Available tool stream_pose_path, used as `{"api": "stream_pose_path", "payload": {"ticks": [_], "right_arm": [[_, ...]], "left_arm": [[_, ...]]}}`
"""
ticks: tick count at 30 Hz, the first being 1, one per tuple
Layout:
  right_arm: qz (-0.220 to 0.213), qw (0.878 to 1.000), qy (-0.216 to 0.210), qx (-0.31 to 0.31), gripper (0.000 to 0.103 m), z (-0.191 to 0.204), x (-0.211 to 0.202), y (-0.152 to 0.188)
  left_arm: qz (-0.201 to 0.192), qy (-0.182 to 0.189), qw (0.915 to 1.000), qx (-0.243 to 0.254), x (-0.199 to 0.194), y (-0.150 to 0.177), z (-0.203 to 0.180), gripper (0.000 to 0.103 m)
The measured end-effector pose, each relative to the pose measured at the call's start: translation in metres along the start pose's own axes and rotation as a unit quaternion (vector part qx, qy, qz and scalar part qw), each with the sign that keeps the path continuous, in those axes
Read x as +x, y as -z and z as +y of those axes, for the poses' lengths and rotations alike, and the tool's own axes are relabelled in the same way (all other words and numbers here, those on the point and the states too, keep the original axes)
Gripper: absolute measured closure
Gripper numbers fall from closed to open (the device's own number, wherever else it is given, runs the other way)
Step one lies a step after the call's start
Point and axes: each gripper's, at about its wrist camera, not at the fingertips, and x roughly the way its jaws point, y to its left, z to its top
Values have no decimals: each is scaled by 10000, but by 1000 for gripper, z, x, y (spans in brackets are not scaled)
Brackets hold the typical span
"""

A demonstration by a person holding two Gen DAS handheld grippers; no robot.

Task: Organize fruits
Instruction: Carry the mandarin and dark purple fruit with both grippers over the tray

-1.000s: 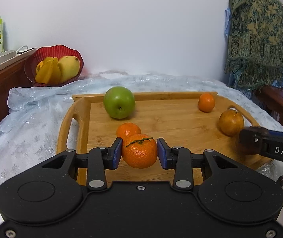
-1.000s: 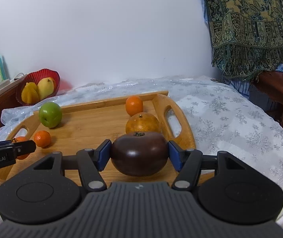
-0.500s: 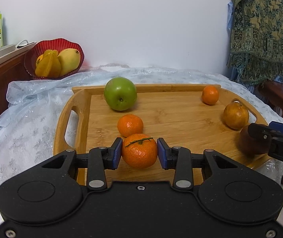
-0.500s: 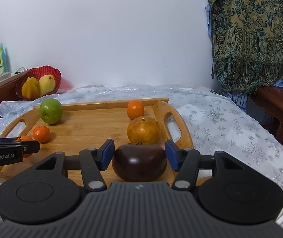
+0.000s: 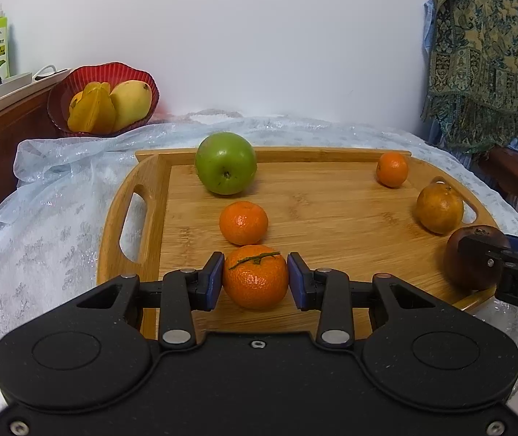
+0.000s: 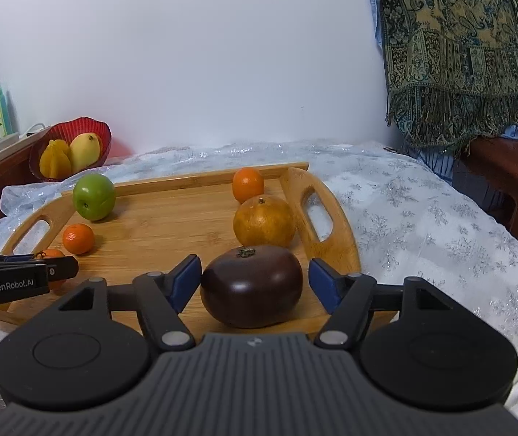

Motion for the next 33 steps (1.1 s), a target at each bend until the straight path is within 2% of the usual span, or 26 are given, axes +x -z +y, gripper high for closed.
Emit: {"api": "stream_pose_path", "payload": {"ticks": [3, 4, 5, 8, 16, 27, 33], "right_arm": [[126, 9999, -59, 26, 24, 1, 5, 0], [143, 9998, -73, 85, 27, 0, 6, 0], [141, 9998, -97, 136, 35, 0, 7, 0], [98, 9995, -110, 266, 40, -3, 9, -2], [-21, 9983, -149, 558, 41, -7, 29, -12], [-120, 9985, -93, 530, 41, -6, 60, -27], [-68, 9986, -78, 527, 41, -7, 71, -30]], "left_arm": [[30, -8, 10000, -35, 2, 0, 1, 68], [44, -8, 10000, -50, 3, -1, 1, 68], [54, -11, 10000, -63, 4, -1, 2, 68], [62, -30, 9999, -74, 7, -1, 2, 68], [6, -89, 9998, -185, 17, -7, 5, 68], [-68, -209, 9995, -233, 35, -20, 9, 68], [31, -295, 9986, -429, 48, -26, 19, 68]]}}
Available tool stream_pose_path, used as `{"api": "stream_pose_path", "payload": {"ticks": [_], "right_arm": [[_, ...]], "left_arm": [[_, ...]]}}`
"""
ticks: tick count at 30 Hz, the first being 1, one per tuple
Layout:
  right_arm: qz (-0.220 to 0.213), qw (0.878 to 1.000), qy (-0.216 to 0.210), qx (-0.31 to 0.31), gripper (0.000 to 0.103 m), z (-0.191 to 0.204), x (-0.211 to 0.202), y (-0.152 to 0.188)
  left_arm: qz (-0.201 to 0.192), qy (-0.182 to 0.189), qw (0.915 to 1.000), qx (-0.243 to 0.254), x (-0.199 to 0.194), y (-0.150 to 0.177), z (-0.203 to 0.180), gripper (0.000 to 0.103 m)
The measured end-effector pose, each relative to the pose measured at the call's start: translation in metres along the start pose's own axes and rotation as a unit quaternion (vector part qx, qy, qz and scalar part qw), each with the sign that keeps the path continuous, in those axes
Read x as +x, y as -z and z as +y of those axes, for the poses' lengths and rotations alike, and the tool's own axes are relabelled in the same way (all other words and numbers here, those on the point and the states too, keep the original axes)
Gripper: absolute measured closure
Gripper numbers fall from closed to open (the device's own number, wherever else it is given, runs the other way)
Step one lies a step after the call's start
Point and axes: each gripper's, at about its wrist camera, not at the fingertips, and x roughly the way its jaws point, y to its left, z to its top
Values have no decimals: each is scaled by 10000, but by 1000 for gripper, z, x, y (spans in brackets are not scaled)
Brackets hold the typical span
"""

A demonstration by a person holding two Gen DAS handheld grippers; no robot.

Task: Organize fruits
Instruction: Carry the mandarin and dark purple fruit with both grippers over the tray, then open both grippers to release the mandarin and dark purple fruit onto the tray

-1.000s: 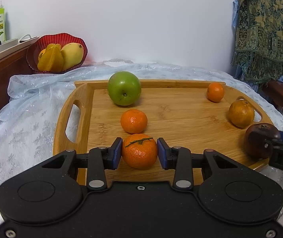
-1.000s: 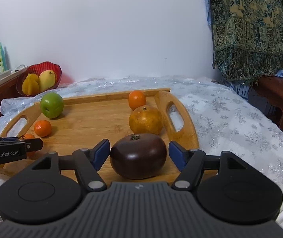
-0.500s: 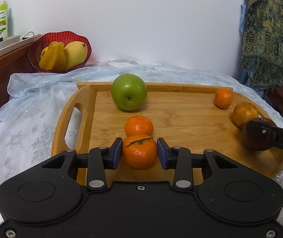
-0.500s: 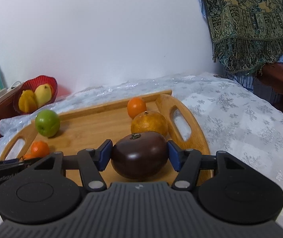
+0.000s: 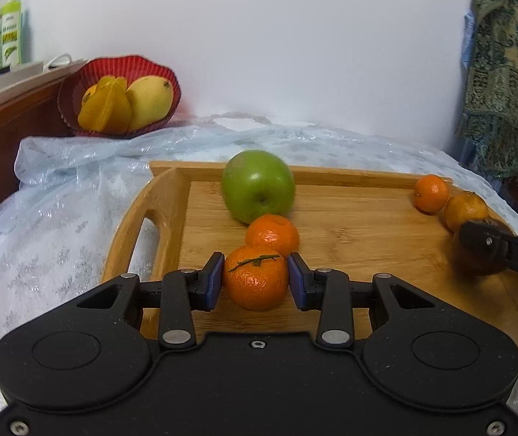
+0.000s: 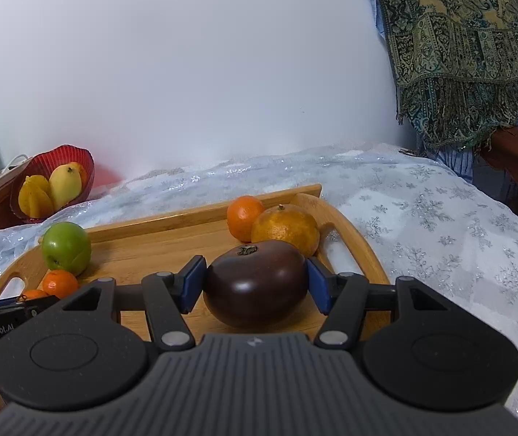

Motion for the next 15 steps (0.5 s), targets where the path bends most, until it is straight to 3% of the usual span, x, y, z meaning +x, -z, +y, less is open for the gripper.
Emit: {"api": "stream_pose_path", "payload": {"ticks": [15], "right_arm": [[70, 9999, 41, 69, 39, 1, -4, 3]], "left_arm": [[17, -41, 10000, 13, 2, 2, 0, 68]]}}
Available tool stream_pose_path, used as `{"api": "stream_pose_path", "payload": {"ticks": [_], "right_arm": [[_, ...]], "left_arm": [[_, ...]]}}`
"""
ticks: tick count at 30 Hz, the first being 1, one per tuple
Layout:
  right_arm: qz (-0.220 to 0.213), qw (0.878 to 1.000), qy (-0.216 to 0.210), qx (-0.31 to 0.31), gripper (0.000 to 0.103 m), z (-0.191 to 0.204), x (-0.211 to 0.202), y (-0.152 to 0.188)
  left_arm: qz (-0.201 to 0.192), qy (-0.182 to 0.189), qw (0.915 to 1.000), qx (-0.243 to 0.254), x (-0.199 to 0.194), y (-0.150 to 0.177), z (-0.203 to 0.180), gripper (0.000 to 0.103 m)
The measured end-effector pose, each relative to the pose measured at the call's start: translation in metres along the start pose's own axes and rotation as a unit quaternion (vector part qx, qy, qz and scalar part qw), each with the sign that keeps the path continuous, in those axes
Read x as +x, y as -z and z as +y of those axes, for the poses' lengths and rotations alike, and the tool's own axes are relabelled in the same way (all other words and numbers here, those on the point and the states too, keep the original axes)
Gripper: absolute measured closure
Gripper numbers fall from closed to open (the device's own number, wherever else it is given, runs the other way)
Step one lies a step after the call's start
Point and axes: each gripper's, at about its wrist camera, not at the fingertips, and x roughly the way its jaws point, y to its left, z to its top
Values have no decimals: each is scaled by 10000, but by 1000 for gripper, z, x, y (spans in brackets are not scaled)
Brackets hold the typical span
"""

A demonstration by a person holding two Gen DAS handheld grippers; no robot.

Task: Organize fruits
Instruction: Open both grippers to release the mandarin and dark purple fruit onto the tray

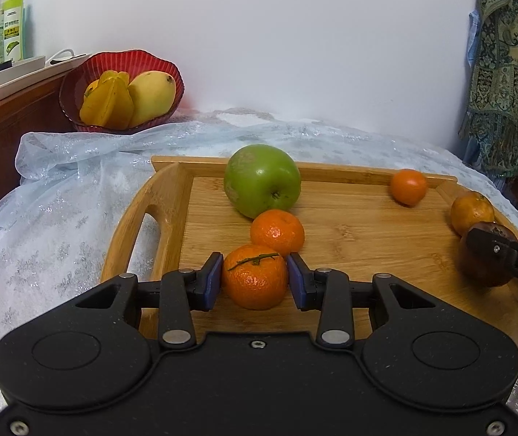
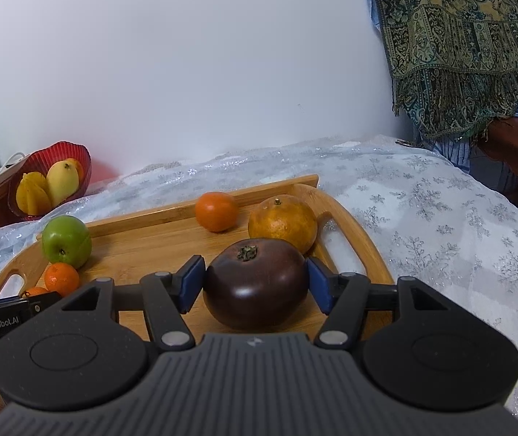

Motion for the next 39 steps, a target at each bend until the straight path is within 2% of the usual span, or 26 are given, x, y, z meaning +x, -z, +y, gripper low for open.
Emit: {"api": "stream_pose_path", "payload": {"ticks": [7, 15, 19, 20, 27, 39], "right_arm": [[17, 10000, 25, 46, 36, 0, -3, 1], [-10, 10000, 54, 7, 34, 1, -5, 2], [-29, 10000, 74, -13, 32, 3, -8, 4], [-38, 10000, 83, -16, 27, 3, -9, 4], [-80, 9999, 64, -20, 24, 4, -19, 10], [-429, 9989, -75, -170, 12, 10, -51, 15]], "left_arm": [[9, 10, 10000, 20, -2, 1, -2, 66], [-18, 55, 10000, 69, -7, 3, -4, 57], [-56, 87, 9999, 66, -10, 2, -5, 48], [-66, 103, 9999, 66, -11, 2, -5, 46], [-170, 145, 9997, 110, -19, 2, -7, 30], [-320, 209, 9992, 114, -38, 6, -7, 17]]}}
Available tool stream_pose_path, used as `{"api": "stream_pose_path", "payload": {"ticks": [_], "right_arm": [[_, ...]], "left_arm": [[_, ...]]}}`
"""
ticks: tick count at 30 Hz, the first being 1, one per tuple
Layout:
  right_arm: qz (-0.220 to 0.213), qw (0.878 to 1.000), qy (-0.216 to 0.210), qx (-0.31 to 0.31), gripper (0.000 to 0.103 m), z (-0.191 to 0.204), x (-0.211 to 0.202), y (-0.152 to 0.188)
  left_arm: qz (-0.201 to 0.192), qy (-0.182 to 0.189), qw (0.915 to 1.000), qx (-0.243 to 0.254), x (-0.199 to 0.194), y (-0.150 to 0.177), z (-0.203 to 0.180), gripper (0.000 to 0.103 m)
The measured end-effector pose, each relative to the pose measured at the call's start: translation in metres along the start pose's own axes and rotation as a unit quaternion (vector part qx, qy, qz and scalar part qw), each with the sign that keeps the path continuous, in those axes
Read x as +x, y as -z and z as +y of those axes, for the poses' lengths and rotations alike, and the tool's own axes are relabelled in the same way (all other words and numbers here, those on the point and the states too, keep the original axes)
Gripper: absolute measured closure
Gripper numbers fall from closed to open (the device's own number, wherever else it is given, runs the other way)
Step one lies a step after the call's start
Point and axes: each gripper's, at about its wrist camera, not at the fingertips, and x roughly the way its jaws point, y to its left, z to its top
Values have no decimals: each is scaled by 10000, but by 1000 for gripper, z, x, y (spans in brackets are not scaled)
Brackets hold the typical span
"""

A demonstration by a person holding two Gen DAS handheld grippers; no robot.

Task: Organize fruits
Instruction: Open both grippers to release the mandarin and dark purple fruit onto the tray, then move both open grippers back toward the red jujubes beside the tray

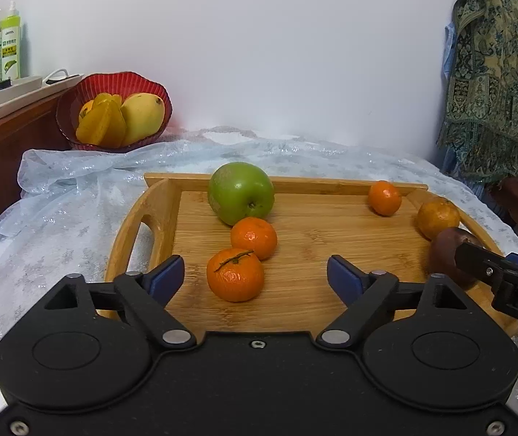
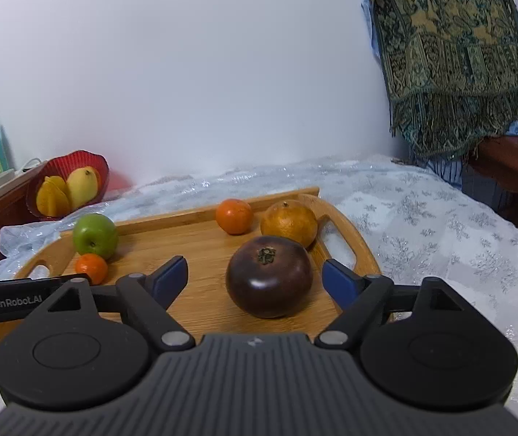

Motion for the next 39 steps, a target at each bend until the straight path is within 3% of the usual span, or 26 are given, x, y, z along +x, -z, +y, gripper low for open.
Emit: {"api": "stream_pose_path", "payload": {"ticks": [8, 22, 39], "right_arm": [[-287, 9994, -45, -193, 1, 2, -21, 1], [-399, 9971, 10, -655, 0, 10, -50, 27], [-310, 9954, -79, -906, 0, 20, -79, 68]], "left_arm": [[-96, 49, 9999, 89, -21, 7, 0, 9], [-128, 293, 9995, 40, -55, 25, 7, 1], [-113, 424, 9989, 132, -80, 57, 8, 1]]}}
